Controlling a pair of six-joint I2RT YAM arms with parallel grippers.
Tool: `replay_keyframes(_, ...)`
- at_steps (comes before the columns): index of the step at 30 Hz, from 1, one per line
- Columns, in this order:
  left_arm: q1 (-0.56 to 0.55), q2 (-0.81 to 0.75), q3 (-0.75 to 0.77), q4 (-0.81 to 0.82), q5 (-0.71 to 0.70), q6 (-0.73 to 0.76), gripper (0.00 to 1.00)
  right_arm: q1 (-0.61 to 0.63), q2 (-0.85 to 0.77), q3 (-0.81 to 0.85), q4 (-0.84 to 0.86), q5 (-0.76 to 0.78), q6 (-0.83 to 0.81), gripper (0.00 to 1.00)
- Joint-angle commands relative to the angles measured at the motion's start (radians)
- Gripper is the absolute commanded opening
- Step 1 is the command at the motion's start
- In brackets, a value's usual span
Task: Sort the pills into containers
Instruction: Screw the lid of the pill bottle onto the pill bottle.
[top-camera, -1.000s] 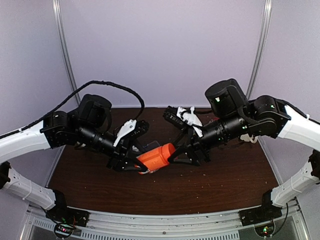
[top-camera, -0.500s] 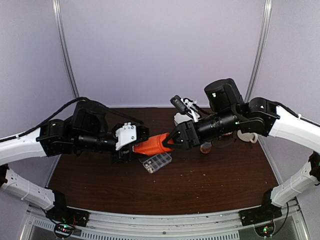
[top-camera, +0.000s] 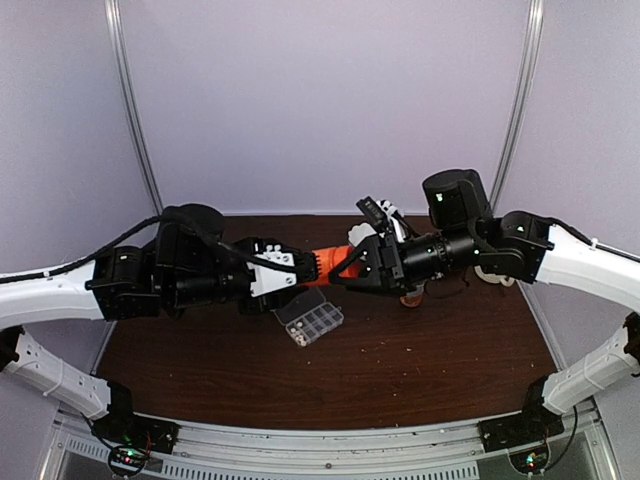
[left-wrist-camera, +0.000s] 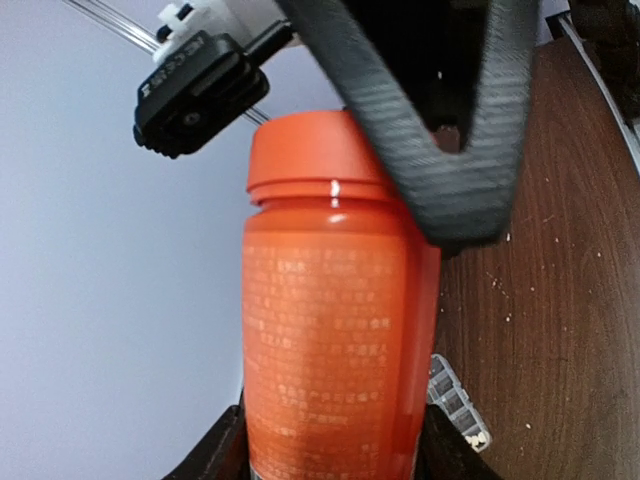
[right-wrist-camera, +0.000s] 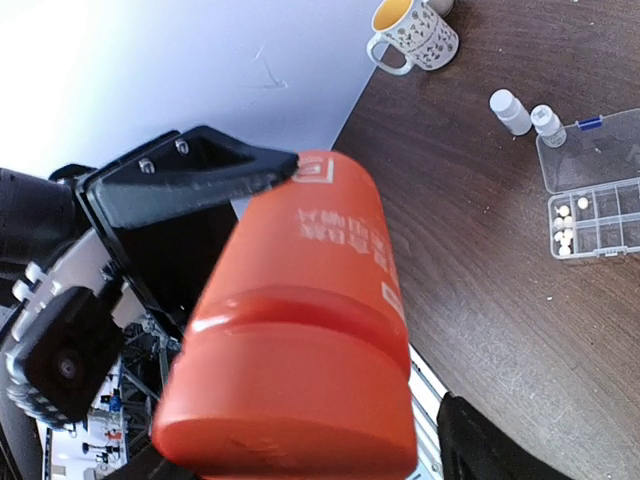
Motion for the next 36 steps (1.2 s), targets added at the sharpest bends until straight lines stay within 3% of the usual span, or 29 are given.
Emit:
replay_keyframes(1, 0.007, -0.008, 0.008, 0.164, 0.052, -0.069, 0.0, -0.015, -0.059, 0.005, -0.062, 0.015, -0.064, 0.8)
replay_keyframes(8, 0.112, -0.067, -0.065, 0.114, 0.336, -0.268, 0.0, -0.042, -0.212, -0.056, -0.123, -0.002, -0.427, 0.93)
replay_keyframes(10, 0.13, -0.068, -0.058, 0.077, 0.424, -0.317, 0.0, -0.04, -0.238, -0.06, -0.142, -0.013, -0.542, 0.91)
replay_keyframes(11, 0.141, -0.065, -0.049, 0.056, 0.476, -0.345, 0.0, -0.04, -0.246, -0.052, -0.165, -0.003, -0.599, 0.85)
replay_keyframes(13, 0.164, -0.052, -0.033, 0.026, 0.627, -0.416, 0.0, -0.026, -0.248, -0.021, -0.243, 0.087, -0.713, 0.8)
replay_keyframes(15, 0.196, -0.036, -0.028, 0.023, 0.784, -0.466, 0.0, -0.012, -0.244, 0.02, -0.299, 0.152, -0.852, 0.81)
replay_keyframes(18, 0.212, -0.02, -0.041, 0.037, 0.911, -0.525, 0.0, 0.01, -0.267, 0.028, -0.284, 0.181, -0.998, 0.87)
replay_keyframes(23, 0.211, 0.018, -0.039, 0.025, 1.053, -0.57, 0.0, 0.016, -0.325, -0.066, -0.135, 0.052, -1.22, 0.82)
replay_keyframes(26, 0.212, 0.059, -0.005, -0.02, 1.105, -0.576, 0.0, 0.036, -0.327, -0.071, -0.099, -0.015, -1.328, 0.86)
replay_keyframes(36, 0.212, 0.102, 0.041, -0.064, 1.13, -0.569, 0.0, 0.146, -0.198, 0.086, -0.24, 0.046, -1.478, 0.77)
